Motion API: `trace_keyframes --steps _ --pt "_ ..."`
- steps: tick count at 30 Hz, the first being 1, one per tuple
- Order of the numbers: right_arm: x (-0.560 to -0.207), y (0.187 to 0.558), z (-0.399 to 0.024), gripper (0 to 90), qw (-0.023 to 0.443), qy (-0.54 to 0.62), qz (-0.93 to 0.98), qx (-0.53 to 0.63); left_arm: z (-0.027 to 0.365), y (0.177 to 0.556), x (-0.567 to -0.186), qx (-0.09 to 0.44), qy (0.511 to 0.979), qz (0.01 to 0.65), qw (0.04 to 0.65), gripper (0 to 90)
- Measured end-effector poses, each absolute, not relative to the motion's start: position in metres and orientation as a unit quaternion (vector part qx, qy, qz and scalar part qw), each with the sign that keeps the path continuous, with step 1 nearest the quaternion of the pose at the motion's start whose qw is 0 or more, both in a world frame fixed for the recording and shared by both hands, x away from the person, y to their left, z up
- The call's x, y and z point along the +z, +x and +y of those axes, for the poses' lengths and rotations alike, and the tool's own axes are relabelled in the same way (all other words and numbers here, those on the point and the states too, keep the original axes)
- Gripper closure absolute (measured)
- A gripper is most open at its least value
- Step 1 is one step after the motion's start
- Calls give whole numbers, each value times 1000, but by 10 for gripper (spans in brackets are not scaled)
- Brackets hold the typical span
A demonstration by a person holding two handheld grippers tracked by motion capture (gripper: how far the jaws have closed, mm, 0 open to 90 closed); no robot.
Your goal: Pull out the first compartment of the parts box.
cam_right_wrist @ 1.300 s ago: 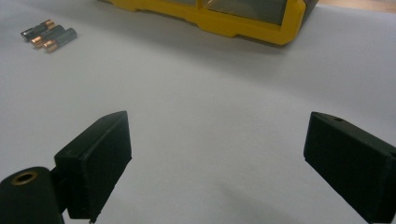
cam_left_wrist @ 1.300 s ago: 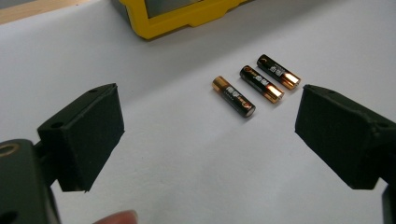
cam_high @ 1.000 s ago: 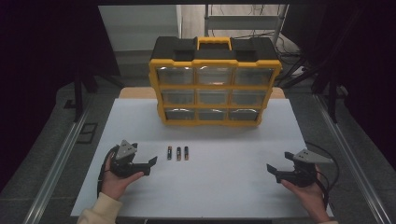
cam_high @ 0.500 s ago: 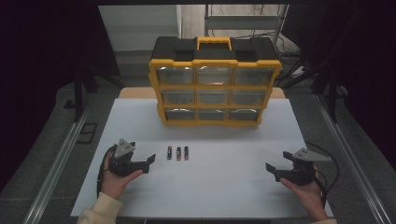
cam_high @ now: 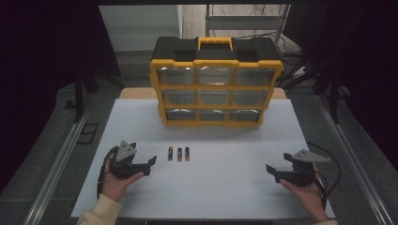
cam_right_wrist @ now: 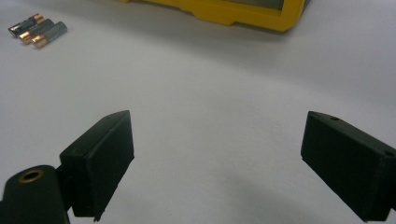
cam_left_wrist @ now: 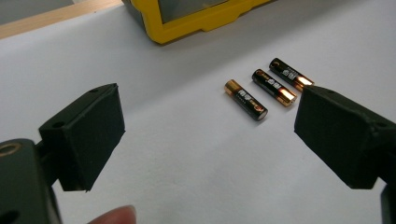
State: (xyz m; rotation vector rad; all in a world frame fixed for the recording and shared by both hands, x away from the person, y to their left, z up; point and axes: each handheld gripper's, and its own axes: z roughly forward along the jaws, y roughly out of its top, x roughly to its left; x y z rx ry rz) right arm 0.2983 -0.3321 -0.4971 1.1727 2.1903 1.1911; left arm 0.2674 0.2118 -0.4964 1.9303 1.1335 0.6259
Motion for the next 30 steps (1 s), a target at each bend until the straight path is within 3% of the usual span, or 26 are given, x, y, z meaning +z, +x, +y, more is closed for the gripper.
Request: trace_keyframes --steps 13,30 --pt "-496 296 -332 100 193 419 776 430 199 268 -496 324 784 400 347 117" --pt "-497 296 -333 103 199 418 779 424 187 264 -497 377 797 349 317 115"
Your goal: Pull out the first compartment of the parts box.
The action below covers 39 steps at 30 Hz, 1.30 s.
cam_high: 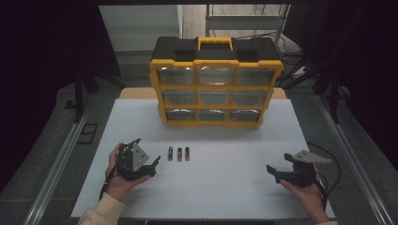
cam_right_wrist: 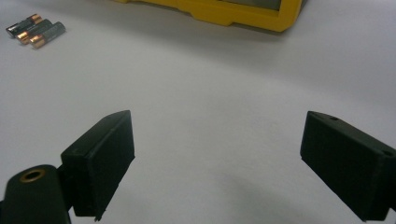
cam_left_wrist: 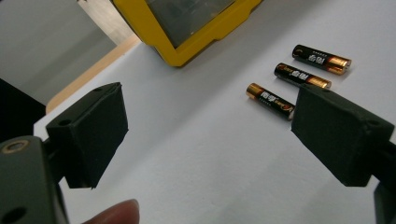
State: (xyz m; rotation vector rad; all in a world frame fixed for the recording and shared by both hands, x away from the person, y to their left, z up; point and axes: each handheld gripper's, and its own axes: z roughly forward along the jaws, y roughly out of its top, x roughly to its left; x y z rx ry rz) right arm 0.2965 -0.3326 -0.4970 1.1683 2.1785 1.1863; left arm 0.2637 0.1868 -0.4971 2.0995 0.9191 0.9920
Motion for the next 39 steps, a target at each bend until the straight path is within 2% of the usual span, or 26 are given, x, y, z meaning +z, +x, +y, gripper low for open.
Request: trace_keyframes --steps 15,39 --pt "-497 296 -332 104 203 416 781 420 175 257 -499 445 798 296 278 111" --pt "-497 296 -333 105 206 418 782 414 159 252 -501 500 801 225 238 107"
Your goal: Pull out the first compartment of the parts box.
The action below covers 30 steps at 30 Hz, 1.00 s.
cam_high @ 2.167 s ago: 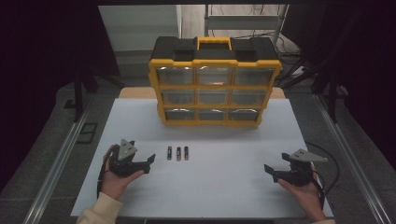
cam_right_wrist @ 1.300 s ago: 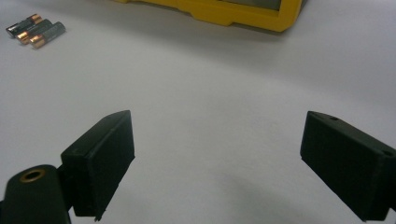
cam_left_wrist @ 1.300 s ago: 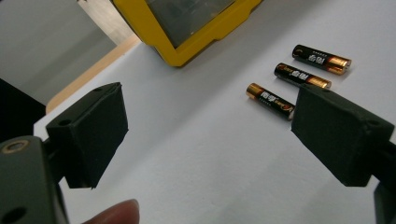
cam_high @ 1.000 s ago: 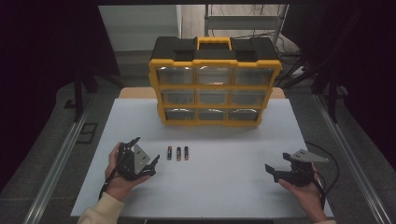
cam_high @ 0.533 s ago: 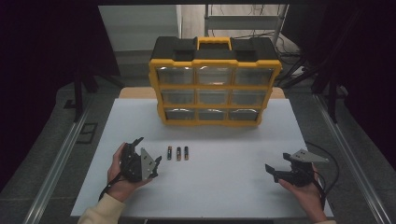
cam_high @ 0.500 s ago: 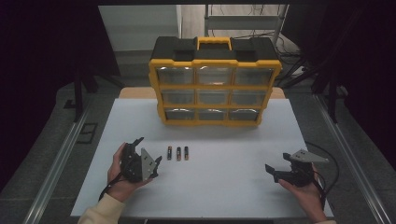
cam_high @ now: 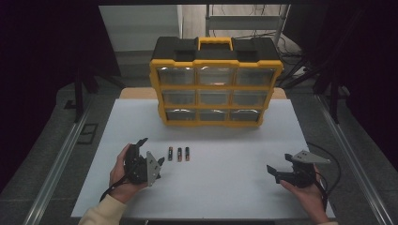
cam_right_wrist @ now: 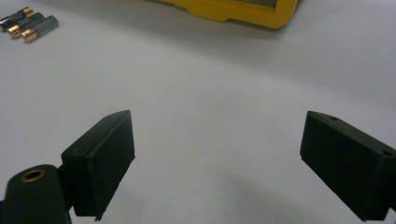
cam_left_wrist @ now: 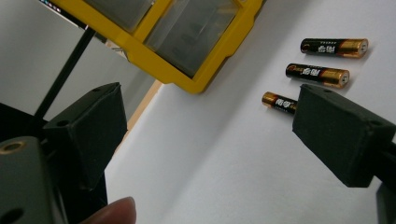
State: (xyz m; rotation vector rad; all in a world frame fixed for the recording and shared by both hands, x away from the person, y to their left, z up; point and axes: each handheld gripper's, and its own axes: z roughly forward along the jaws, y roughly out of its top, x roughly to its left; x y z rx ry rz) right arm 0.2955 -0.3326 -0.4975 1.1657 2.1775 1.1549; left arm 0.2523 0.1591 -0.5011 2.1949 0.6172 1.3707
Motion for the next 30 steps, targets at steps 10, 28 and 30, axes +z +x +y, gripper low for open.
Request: trace_keyframes --steps 10,28,30 --pt "-498 296 -332 105 206 419 783 412 151 251 -501 516 802 200 227 104" --pt "-498 296 -332 105 207 418 783 410 132 254 -491 534 798 163 225 102" --pt "-498 296 -331 105 207 417 784 410 129 255 -490 535 799 160 224 103"
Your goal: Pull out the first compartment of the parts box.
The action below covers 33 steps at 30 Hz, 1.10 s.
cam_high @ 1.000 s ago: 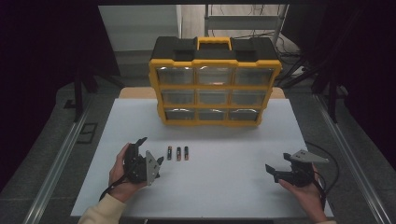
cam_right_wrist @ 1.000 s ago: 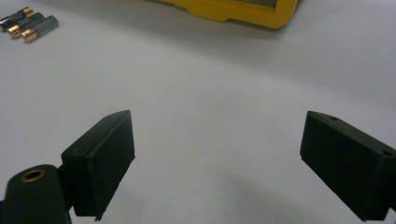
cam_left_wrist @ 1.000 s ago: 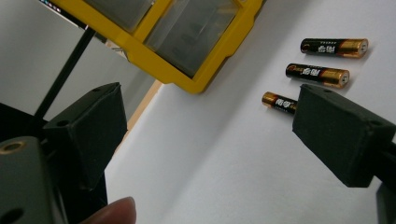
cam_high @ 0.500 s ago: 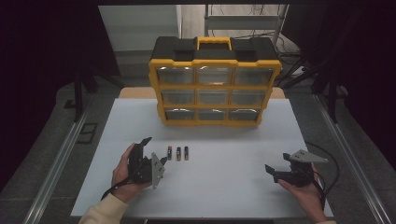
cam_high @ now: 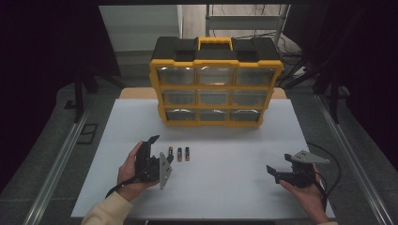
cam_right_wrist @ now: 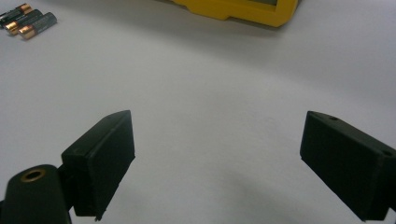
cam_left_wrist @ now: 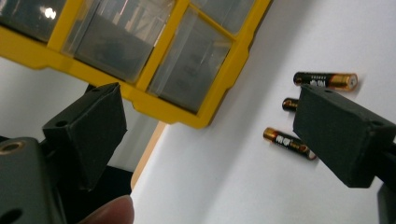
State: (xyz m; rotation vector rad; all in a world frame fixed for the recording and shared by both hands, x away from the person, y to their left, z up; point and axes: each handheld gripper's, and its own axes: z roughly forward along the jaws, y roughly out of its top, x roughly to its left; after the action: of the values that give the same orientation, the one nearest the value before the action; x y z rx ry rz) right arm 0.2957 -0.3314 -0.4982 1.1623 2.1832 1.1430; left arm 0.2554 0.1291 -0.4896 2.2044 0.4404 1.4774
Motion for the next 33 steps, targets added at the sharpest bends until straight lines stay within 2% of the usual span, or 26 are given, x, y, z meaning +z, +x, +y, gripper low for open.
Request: trace_keyframes --steps 19,33 --pt "-498 295 -333 105 208 418 783 411 108 273 -466 563 787 128 217 101" --pt "-496 294 -333 108 213 416 783 411 100 284 -456 564 789 119 212 98"
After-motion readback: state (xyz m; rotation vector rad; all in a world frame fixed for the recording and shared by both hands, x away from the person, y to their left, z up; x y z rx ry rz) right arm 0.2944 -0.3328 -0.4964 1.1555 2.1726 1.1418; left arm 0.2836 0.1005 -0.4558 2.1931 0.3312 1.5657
